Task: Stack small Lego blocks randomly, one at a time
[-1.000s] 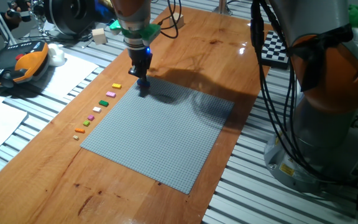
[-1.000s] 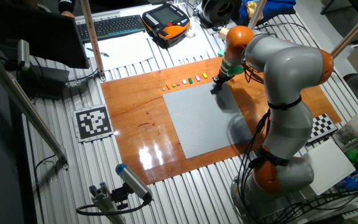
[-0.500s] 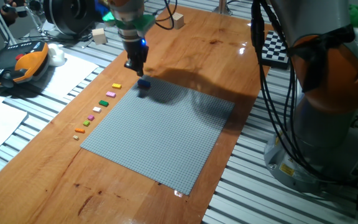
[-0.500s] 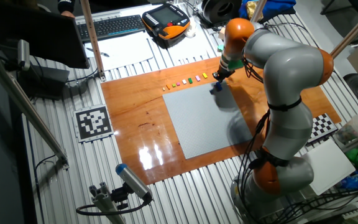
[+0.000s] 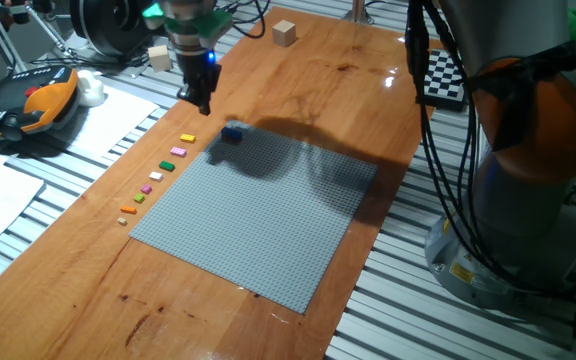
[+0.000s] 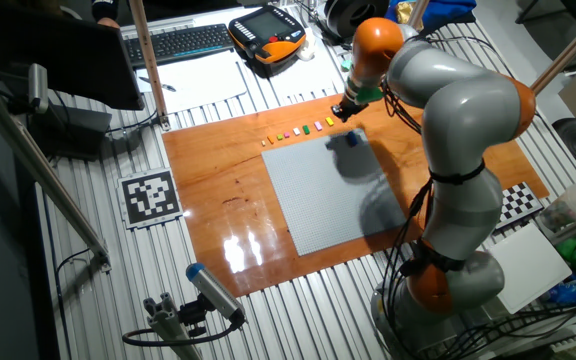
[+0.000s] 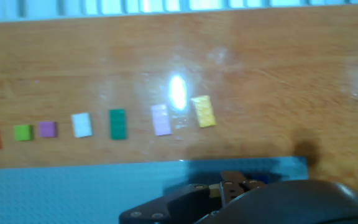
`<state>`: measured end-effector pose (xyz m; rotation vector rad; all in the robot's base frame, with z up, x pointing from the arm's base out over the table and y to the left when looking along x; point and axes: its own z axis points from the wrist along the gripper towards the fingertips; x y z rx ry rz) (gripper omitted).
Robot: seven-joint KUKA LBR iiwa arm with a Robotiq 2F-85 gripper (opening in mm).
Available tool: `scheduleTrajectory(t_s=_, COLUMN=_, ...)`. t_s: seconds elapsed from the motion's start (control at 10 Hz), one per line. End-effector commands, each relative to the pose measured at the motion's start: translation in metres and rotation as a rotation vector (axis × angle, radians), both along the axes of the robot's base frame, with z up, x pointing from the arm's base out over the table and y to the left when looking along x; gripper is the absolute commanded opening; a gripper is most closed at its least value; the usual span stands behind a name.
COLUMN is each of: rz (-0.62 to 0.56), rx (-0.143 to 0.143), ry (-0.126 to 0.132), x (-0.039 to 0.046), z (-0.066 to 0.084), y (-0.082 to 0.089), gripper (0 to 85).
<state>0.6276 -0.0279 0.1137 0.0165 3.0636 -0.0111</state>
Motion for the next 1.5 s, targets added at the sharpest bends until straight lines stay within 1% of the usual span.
scheduleTrajectory(t_s=0.0, rz=0.012, rx=-0.016, ry=-0.01, x=0.0023, z=0.001, y=0.003, gripper=17.0)
scheduleTrajectory(t_s=0.1, rz=0.038, rx=-0.029, ry=0.003, x=0.0112, z=0.005, y=0.007, gripper=34.0)
scheduleTrajectory(t_s=0.2, rz=0.048, rx=-0.023, ry=0.014, x=0.0189, z=0.005, y=0.006, gripper=34.0)
scheduleTrajectory(t_s=0.4, rz=0.071, rx=-0.002, ry=0.012, x=0.0363, z=-0.006, y=0.005, gripper=34.0)
scheduleTrajectory(t_s=0.5, rz=0.084, rx=0.002, ry=0.013, x=0.0477, z=-0.012, y=0.006, gripper=34.0)
scheduleTrajectory(t_s=0.6, rz=0.091, rx=0.003, ry=0.015, x=0.0537, z=-0.016, y=0.007, gripper=34.0)
scheduleTrajectory(t_s=0.8, rz=0.1, rx=-0.008, ry=0.015, x=0.0576, z=-0.023, y=0.008, gripper=34.0)
scheduleTrajectory(t_s=0.9, rz=0.109, rx=-0.027, ry=0.018, x=0.059, z=-0.03, y=0.006, gripper=34.0)
scheduleTrajectory(t_s=1.1, rz=0.122, rx=-0.022, ry=0.018, x=0.0612, z=-0.044, y=0.002, gripper=34.0)
scheduleTrajectory(t_s=1.2, rz=0.126, rx=-0.013, ry=0.023, x=0.0612, z=-0.049, y=0.002, gripper=34.0)
scheduleTrajectory(t_s=1.3, rz=0.132, rx=-0.012, ry=0.025, x=0.059, z=-0.054, y=0.002, gripper=17.0)
scheduleTrajectory(t_s=1.4, rz=0.135, rx=-0.017, ry=0.021, x=0.0557, z=-0.059, y=0.004, gripper=17.0)
